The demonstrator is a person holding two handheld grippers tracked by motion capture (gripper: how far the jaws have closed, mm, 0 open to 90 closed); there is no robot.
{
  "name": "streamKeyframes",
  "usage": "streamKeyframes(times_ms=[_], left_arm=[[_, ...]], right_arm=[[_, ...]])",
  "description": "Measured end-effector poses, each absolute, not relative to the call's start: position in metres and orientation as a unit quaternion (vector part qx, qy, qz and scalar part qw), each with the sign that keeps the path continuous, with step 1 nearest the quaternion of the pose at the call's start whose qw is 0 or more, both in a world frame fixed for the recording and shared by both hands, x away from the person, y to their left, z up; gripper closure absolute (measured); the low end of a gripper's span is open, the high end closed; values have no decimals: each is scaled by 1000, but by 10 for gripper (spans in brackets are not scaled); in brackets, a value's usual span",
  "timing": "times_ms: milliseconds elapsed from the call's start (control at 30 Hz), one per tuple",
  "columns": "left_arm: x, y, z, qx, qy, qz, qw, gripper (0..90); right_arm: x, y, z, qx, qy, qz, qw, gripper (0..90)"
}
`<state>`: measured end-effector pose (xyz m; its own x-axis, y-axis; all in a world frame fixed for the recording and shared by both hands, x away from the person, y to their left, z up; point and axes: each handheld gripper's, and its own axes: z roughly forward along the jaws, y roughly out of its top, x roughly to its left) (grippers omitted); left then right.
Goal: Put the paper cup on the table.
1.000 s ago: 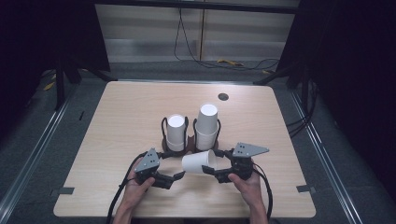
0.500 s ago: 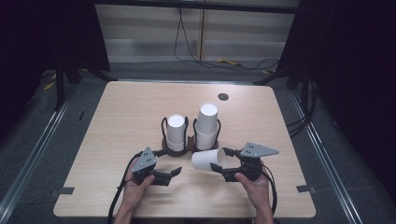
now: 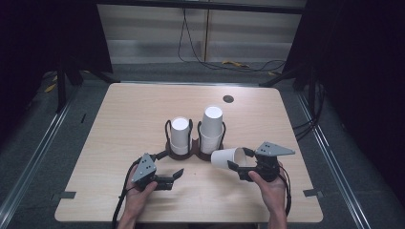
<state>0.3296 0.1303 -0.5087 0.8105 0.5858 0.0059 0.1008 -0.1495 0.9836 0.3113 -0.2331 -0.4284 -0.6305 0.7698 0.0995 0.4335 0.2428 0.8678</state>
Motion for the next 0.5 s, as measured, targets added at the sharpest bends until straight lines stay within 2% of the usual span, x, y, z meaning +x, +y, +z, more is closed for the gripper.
streamKeyframes(times_ms=[133,500], left_arm=[[323,135,-511,698,252,231,629,154],[322,134,-511,702,248,238,624,152]], right_arm=[[314,-237,-426,401,768,466,180,251],[328,-246,-417,420,770,444,183,257]])
